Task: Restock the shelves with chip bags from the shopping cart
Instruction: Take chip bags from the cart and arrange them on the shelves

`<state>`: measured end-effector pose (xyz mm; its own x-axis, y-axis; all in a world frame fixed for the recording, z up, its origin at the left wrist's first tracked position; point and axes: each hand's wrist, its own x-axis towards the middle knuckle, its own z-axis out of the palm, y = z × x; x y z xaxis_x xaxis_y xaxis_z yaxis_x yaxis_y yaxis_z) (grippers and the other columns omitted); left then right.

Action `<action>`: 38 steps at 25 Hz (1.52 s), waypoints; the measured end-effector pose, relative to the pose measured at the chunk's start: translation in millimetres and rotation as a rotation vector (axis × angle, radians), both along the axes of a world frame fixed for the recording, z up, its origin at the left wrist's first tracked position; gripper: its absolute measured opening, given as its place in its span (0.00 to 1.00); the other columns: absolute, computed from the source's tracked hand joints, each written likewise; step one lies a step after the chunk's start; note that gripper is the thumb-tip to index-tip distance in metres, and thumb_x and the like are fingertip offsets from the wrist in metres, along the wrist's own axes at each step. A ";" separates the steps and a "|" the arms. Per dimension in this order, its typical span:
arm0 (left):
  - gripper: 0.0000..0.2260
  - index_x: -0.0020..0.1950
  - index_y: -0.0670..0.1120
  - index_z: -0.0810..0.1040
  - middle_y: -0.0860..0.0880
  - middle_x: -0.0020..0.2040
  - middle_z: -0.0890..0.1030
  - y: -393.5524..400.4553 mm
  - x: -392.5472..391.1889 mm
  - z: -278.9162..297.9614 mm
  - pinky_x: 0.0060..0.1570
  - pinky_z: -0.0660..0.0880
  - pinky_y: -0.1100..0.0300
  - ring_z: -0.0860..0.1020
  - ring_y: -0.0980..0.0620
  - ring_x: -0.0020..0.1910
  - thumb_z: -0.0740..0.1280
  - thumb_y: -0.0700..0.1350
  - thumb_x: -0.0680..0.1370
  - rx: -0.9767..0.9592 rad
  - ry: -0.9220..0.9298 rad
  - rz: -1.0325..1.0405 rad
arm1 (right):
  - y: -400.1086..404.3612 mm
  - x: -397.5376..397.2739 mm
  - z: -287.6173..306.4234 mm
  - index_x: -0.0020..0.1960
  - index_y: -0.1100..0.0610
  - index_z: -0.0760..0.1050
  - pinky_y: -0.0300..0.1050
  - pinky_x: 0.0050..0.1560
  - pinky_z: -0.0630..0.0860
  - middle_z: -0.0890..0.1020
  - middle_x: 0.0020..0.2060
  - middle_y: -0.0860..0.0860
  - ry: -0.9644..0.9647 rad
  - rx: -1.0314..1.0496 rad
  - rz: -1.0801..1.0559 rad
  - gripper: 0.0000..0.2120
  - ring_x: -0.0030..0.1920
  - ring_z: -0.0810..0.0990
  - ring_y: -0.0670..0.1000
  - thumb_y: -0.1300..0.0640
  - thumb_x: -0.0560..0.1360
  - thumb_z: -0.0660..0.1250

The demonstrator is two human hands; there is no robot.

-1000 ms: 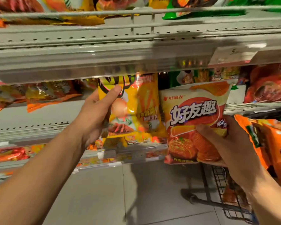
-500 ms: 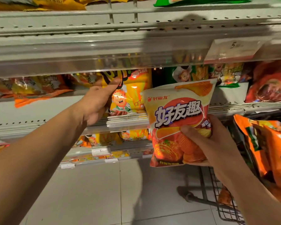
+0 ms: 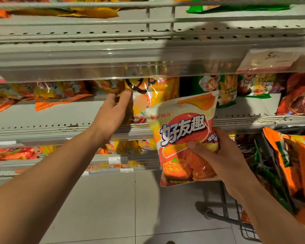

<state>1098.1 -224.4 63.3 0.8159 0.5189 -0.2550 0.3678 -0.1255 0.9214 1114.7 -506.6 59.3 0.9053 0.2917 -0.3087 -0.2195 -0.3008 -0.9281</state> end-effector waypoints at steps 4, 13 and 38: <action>0.19 0.74 0.53 0.69 0.55 0.64 0.76 27.7 -40.5 -6.4 0.62 0.70 0.60 0.75 0.53 0.63 0.57 0.58 0.84 0.345 0.014 -0.182 | 28.9 -11.8 4.7 0.53 0.37 0.75 0.34 0.38 0.80 0.84 0.45 0.32 -0.013 0.046 0.032 0.26 0.44 0.84 0.35 0.36 0.57 0.75; 0.22 0.71 0.38 0.75 0.39 0.62 0.80 141.2 -149.1 -22.6 0.67 0.70 0.42 0.77 0.37 0.63 0.64 0.48 0.79 0.983 -0.051 -0.448 | 166.7 -80.7 2.9 0.56 0.41 0.78 0.38 0.41 0.81 0.86 0.47 0.38 -0.072 0.023 0.012 0.29 0.45 0.86 0.40 0.36 0.57 0.76; 0.27 0.75 0.40 0.69 0.39 0.63 0.77 475.5 -331.9 -39.5 0.68 0.67 0.45 0.72 0.37 0.63 0.69 0.41 0.77 0.855 0.057 -0.007 | 610.9 -163.8 21.6 0.59 0.61 0.79 0.56 0.38 0.82 0.85 0.46 0.59 0.280 0.398 -0.022 0.11 0.36 0.85 0.58 0.60 0.77 0.69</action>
